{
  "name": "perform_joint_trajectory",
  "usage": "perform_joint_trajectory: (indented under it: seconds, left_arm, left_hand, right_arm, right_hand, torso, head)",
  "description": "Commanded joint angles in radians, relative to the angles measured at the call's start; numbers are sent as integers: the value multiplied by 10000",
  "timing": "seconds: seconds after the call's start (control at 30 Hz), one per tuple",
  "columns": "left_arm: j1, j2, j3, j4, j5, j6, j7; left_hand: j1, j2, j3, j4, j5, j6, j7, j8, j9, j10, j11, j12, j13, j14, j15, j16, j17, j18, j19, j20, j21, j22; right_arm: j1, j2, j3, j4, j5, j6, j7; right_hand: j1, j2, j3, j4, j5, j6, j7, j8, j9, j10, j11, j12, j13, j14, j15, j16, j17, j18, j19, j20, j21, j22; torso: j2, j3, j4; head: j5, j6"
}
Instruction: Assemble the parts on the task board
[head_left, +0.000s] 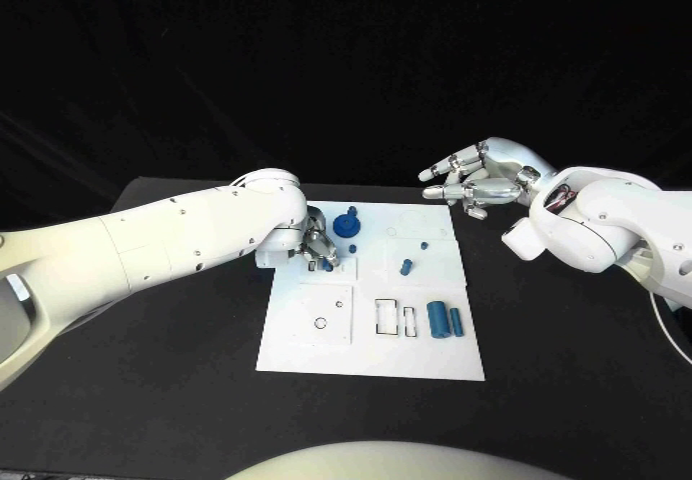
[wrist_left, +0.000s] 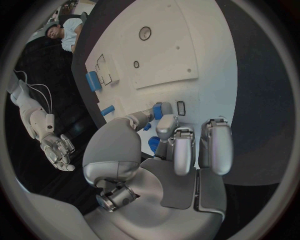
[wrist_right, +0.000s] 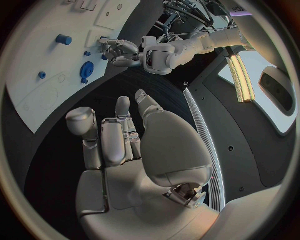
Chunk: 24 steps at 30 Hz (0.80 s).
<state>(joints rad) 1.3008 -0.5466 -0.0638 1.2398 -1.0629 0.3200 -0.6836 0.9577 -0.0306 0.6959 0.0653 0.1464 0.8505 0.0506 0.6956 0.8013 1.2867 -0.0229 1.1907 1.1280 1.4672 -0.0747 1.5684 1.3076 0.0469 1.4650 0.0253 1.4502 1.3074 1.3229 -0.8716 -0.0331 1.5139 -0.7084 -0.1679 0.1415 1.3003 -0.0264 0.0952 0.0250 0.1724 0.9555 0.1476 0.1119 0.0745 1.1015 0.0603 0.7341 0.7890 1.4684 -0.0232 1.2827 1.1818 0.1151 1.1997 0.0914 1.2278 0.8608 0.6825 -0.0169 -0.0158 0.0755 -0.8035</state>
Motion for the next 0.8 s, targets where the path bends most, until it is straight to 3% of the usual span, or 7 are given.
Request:
perform_joint_trajectory:
  seconds: [0.03, 0.1, 0.17, 0.23, 0.4, 0.8]
  left_arm:
    - [-109, 29, -74, -75, -35, 344, -126]
    - [-110, 36, -74, -98, -35, 356, -128]
    - [-110, 44, -74, -117, -35, 384, -115]
    - [-110, 56, -74, -139, -35, 409, -85]
    - [-110, 76, -74, -186, -35, 436, -55]
    - [-110, 89, -74, -238, -39, 417, -45]
  left_hand:
    - [-254, -103, 95, -238, -60, 70, -75, -37, 4, 51, -15, 44, 17, 1036, -92, 24, 2632, -55, 318, 16, -40, 826]
    - [-431, -174, -185, -105, -150, 131, -86, -42, -2, 66, -23, 65, 29, 1036, -98, 24, 2632, -57, 321, 13, -42, 831]
    - [-620, -222, -556, 69, -675, 196, -93, -58, -15, 83, -28, 95, 51, 1036, -101, 24, 2632, -59, 327, 5, -37, 848]
    - [-713, -264, -932, 182, -877, 237, -97, -89, -33, 84, -30, 114, 63, 1036, -109, 24, 2632, -64, 337, 2, -26, 873]
    - [-1058, -420, -2051, 599, -907, 332, -81, -170, -78, 84, -13, 153, 89, 1036, -98, 24, 2632, -71, 351, -1, -10, 917]
    - [-818, -248, -3745, 1105, -902, 417, -122, -295, -113, 109, -46, 222, 146, 1036, -129, 24, 2632, -77, 367, -27, -3, 975]
  right_arm:
    - [-7, 3, 0, 14, -187, 164, 26]
    - [-7, 1, 0, 19, -195, 158, 18]
    - [-7, 3, 0, 24, -202, 128, -8]
    - [-7, 4, 0, 28, -210, 93, -32]
    - [-7, -1, 0, 37, -218, 58, -70]
    - [-7, -6, 0, 14, -262, 70, -88]
  right_hand:
    - [15, 78, -38, 0, 38, 22, 14, 48, -13, -44, -3, -69, -15, 178, 67, -44, -29, 180, -54, 0, -74, -35]
    - [16, 78, -39, -1, 39, 22, 15, 49, -13, -54, -3, -84, -30, 170, 67, -73, -66, 185, -69, 0, -88, -62]
    - [16, 78, -39, 0, 39, 21, 15, 49, -13, -50, -3, -77, -23, 170, 67, -73, -66, 185, -69, 0, -89, -62]
    - [17, 79, -40, 0, 39, 21, 15, 49, -13, -40, -3, -59, -7, 169, 67, -74, -66, 185, -70, 0, -90, -64]
    - [14, 86, -44, 5, 45, 20, 16, 50, -13, -55, -2, -82, -30, 166, 67, -84, -76, 188, -79, 0, -102, -82]
    - [6, 106, -59, 22, 87, 12, 19, 55, -16, -88, 1, -124, -74, 163, 69, -95, -76, 194, -98, 2, -131, -119]
  torso:
    - [-4, -1, 4]
    - [-1, -2, 5]
    - [-1, -4, 9]
    - [-5, -3, 7]
    - [-4, -4, 8]
    - [-11, 0, 8]
  head:
    - [-7, 0]
    - [-8, 6]
    - [-8, 0]
    - [-4, -4]
    - [-6, 25]
    - [-18, 20]
